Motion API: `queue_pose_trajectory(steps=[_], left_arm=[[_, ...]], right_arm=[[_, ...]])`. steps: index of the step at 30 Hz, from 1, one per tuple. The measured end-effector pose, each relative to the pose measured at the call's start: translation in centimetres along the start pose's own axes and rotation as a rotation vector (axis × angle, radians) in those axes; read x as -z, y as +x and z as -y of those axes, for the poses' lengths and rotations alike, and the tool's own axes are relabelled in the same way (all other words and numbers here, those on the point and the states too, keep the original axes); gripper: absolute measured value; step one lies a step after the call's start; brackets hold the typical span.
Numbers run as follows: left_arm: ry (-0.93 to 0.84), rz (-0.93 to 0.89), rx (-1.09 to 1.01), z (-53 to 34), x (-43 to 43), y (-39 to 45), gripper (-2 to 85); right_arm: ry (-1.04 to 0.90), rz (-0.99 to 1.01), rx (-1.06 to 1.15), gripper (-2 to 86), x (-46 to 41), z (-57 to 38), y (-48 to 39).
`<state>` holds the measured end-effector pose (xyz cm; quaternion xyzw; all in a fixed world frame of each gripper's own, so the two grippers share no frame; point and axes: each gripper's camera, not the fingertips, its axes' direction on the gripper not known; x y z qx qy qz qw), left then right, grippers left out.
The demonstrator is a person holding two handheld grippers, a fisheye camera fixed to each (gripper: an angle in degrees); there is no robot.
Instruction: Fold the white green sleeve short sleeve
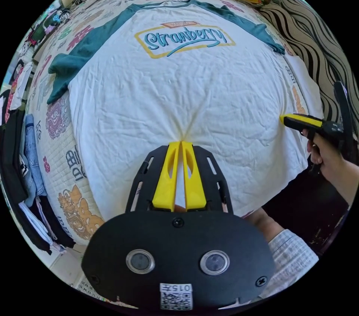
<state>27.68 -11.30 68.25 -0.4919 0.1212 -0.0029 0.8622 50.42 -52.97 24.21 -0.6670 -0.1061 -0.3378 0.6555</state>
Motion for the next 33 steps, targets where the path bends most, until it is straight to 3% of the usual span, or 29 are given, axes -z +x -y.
queue_pose_trajectory(steps=[5,9,14,16,24,30,33], left_arm=[[-0.113,-0.107,0.008,1.9,-0.4,-2.0,-0.5],[-0.199,-0.134,-0.002,3.4,-0.2,-2.6,0.4],[-0.041,-0.209,0.067,6.4,5.0,-2.4,3.9],[0.022,-0.208,0.043,9.3,6.8,-1.0,6.9],[0.233,-0.207,-0.328,30.2,9.1,13.6,10.4],[0.069,-0.191,-0.561,41.0,4.1,23.7,8.6],[0.016,-0.129,-0.573,42.5,1.7,26.4,8.4]], right_arm=[[-0.055,0.068,-0.067,-0.8,0.3,0.4,1.3],[-0.092,0.157,0.008,-0.9,0.7,0.6,3.0],[-0.094,0.242,0.033,1.1,2.5,1.2,6.4],[-0.034,0.286,-0.021,6.6,4.4,1.9,9.2],[0.246,0.301,-0.197,9.0,8.3,6.7,19.9],[0.17,0.433,-0.256,7.6,5.4,11.1,25.0],[0.108,0.509,-0.271,6.5,3.9,11.5,26.0]])
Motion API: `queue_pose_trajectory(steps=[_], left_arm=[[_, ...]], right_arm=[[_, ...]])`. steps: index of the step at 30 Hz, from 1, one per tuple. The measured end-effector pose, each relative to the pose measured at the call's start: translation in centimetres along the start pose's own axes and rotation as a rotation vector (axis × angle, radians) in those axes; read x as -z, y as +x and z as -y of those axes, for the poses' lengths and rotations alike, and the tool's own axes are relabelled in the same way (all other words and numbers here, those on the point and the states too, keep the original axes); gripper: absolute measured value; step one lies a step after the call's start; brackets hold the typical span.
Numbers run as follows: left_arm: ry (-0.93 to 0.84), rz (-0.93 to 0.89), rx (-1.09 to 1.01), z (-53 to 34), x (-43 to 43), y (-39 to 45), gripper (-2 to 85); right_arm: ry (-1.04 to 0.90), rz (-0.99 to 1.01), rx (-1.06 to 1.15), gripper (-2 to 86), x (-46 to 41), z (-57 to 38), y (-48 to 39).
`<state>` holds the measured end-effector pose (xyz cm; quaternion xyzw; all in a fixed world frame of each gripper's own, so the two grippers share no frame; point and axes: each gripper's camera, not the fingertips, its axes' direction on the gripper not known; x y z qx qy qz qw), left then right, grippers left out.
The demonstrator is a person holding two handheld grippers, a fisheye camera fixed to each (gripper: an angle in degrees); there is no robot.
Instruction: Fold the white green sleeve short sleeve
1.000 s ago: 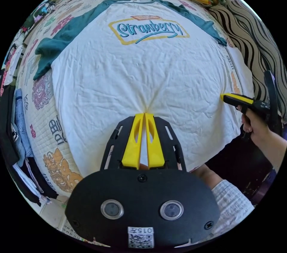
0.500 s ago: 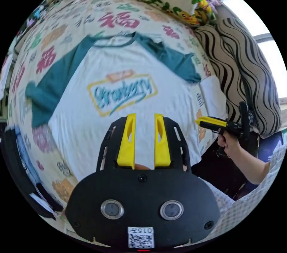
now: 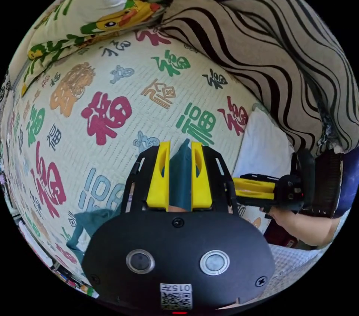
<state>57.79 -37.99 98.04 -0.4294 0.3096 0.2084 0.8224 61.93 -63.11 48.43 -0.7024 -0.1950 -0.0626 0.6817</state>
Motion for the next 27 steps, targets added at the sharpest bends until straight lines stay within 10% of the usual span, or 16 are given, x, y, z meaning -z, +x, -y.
queue_pose_trajectory(steps=[13,27], left_arm=[[0.158,-0.043,0.048,-2.9,2.8,-2.5,0.0],[0.316,0.011,0.597,-34.3,10.5,-14.9,1.7]], right_arm=[[0.139,0.164,0.061,-1.0,5.8,-1.5,1.0],[-0.143,0.242,0.578,-0.9,0.1,-6.2,-13.6]])
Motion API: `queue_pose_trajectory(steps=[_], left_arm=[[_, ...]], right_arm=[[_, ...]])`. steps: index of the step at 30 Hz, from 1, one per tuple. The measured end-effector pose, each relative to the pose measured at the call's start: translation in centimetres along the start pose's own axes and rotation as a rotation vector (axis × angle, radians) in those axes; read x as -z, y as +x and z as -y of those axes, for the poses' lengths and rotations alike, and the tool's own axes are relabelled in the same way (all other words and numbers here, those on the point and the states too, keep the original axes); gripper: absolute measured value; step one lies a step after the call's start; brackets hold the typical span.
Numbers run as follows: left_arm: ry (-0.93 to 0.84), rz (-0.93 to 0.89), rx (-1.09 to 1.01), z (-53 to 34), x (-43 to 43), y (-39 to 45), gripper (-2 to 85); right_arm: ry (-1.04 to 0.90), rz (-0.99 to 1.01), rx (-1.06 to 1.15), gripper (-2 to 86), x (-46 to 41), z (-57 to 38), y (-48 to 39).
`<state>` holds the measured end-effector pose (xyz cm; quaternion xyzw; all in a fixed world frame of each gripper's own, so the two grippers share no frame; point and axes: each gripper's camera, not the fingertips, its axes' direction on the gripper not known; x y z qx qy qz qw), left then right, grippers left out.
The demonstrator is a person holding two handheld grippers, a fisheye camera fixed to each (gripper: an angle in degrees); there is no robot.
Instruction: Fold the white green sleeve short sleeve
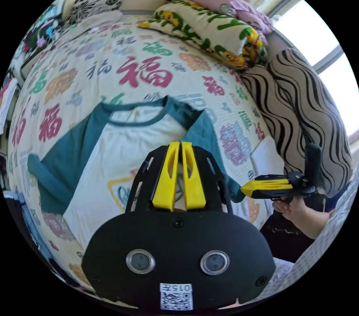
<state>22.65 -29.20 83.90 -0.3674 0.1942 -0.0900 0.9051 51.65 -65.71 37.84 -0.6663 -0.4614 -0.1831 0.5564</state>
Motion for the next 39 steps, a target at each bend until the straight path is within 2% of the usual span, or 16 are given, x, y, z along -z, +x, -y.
queue_pose_trajectory(steps=[4,8,10,11,14,15,16,19,21,24,26,28,30,33,39], left_arm=[[-0.112,0.071,0.106,-2.4,-1.6,-3.8,7.3],[0.012,-0.012,0.06,-2.6,1.2,-3.8,7.4],[-0.002,-0.077,0.003,-2.0,0.9,-2.6,7.3],[-0.053,-0.098,-0.043,-1.6,-0.1,-1.8,7.2],[-0.163,0.026,-0.114,-1.7,-3.3,-1.0,6.5],[-0.253,0.074,-0.111,-1.7,-4.7,-1.5,5.9],[-0.267,0.075,-0.112,-1.7,-4.9,-1.7,5.8],[-0.232,0.094,-0.15,0.2,-3.5,-1.7,6.2],[-0.14,0.03,-0.209,3.0,-2.2,-0.9,7.5],[-0.115,-0.067,-0.187,7.6,-3.1,-0.6,8.8],[-0.119,-0.074,-0.164,9.8,-4.5,-0.6,8.8],[-0.141,-0.086,-0.146,11.3,-6.1,-0.4,7.4],[-0.148,-0.179,-0.147,12.2,-7.3,0.2,2.1],[-0.111,-0.167,-0.137,12.9,-7.6,0.8,0.3],[-0.113,-0.053,-0.156,12.6,-8.0,0.4,0.0]], right_arm=[[-0.17,-0.015,0.02,-0.9,-4.1,0.0,-0.8],[-0.105,-0.06,0.012,-0.9,-2.8,0.6,-0.8],[-0.046,-0.062,-0.01,-0.8,-2.7,1.7,-0.5],[-0.049,-0.063,-0.009,-0.8,-3.0,2.0,-0.4],[-0.139,-0.137,0.004,-0.9,-6.3,2.9,0.2],[-0.241,-0.154,-0.015,-0.9,-8.1,2.8,0.7],[-0.287,-0.137,-0.026,-0.8,-8.9,2.7,1.0],[-0.183,-0.144,-0.058,0.1,-6.9,2.7,1.1],[-0.078,-0.199,-0.104,2.7,-4.9,3.0,1.5],[0.016,-0.307,-0.175,6.5,-3.2,4.4,3.1],[-0.021,-0.294,-0.188,6.9,-4.0,5.3,4.1],[-0.131,-0.192,-0.155,7.0,-6.0,6.4,4.5],[-0.16,-0.187,-0.134,5.6,-7.1,6.7,4.4],[-0.154,-0.244,-0.113,0.3,-7.7,6.9,4.3],[-0.052,-0.19,-0.259,-0.2,-7.3,7.0,6.4]])
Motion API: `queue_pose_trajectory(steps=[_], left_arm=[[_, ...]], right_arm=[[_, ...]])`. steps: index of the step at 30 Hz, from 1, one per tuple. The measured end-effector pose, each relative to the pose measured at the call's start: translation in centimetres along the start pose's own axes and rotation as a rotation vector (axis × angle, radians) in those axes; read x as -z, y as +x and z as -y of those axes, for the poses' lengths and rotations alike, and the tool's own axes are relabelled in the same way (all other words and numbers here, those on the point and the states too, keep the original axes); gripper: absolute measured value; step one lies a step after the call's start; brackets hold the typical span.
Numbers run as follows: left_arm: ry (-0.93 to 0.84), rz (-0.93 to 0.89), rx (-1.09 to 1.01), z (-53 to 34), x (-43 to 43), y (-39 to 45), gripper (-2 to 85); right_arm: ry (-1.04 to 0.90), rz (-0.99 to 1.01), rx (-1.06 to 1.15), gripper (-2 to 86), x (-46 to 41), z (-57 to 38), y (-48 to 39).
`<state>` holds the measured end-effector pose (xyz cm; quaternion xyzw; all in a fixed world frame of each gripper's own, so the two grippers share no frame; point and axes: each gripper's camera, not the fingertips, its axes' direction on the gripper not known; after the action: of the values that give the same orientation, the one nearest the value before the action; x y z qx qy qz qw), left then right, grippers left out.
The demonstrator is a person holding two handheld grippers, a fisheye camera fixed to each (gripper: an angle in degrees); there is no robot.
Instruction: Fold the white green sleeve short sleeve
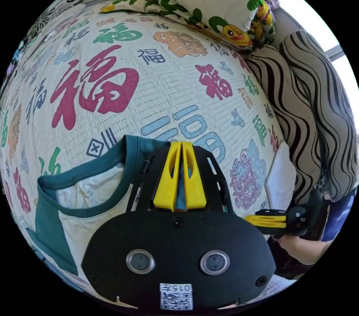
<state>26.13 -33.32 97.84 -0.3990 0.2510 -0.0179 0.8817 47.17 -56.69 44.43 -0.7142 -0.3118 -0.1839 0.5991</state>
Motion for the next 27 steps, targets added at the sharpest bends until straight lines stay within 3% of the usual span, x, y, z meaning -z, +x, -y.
queue_pose_trajectory(steps=[7,11,13,17,22,25,27], left_arm=[[0.109,-0.001,0.002,-5.4,6.4,-0.9,1.4],[-0.05,-0.079,-0.017,-12.1,7.3,-0.6,2.0],[-0.09,-0.061,-0.011,-14.9,7.2,-0.8,2.0],[-0.106,0.06,0.02,-19.3,7.1,-2.1,1.4],[-0.089,0.301,0.054,-23.5,11.5,-4.0,1.4],[-0.036,0.321,0.188,-28.6,16.8,-8.7,3.8],[0.047,0.324,0.405,-33.9,21.3,-14.1,5.9]], right_arm=[[0.078,-0.066,0.045,0.6,0.8,0.3,-2.2],[0.037,-0.025,0.147,-0.5,-1.3,1.8,-5.3],[0.005,-0.121,0.088,-0.9,-3.8,2.7,-5.8],[-0.005,-0.049,-0.015,-1.0,-5.4,3.1,-4.5],[-0.107,-0.213,-0.066,-1.0,-5.6,4.1,-5.8],[-0.104,-0.287,-0.063,-0.7,-4.9,5.1,-8.1],[-0.08,-0.242,-0.034,-0.2,-4.7,6.3,-10.6]])
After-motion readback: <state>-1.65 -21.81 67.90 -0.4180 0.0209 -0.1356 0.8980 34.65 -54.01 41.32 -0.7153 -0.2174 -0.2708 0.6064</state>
